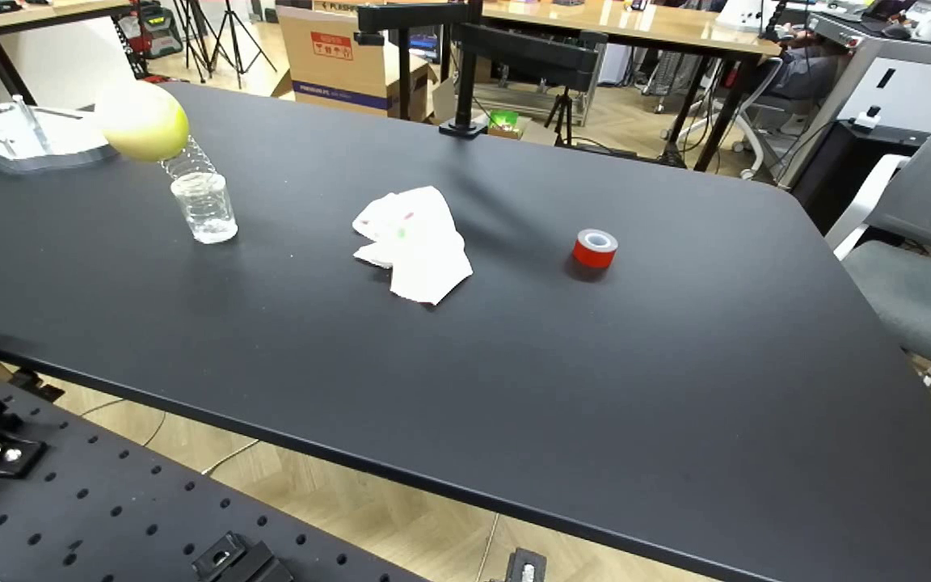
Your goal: Pick up the towel from the table and put it on the tripod.
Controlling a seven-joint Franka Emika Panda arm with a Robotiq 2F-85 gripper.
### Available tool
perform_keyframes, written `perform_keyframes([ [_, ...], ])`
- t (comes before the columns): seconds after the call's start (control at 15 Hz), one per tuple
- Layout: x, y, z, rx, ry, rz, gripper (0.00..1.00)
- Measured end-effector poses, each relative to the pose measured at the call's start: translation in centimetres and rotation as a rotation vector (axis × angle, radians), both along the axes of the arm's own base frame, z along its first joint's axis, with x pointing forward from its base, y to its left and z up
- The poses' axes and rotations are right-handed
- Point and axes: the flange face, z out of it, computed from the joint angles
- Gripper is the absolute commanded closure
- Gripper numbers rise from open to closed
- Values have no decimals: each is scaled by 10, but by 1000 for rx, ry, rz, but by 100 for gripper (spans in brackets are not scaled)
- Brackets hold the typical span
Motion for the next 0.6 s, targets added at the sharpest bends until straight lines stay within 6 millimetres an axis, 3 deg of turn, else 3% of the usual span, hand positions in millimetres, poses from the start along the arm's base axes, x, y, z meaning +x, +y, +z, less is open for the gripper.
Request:
perform_keyframes([
  [0.27, 36, 22, -13, -126, -110, 27, 0],
  [0.6, 90, 77, -54, -211, -269, 13, 0],
])
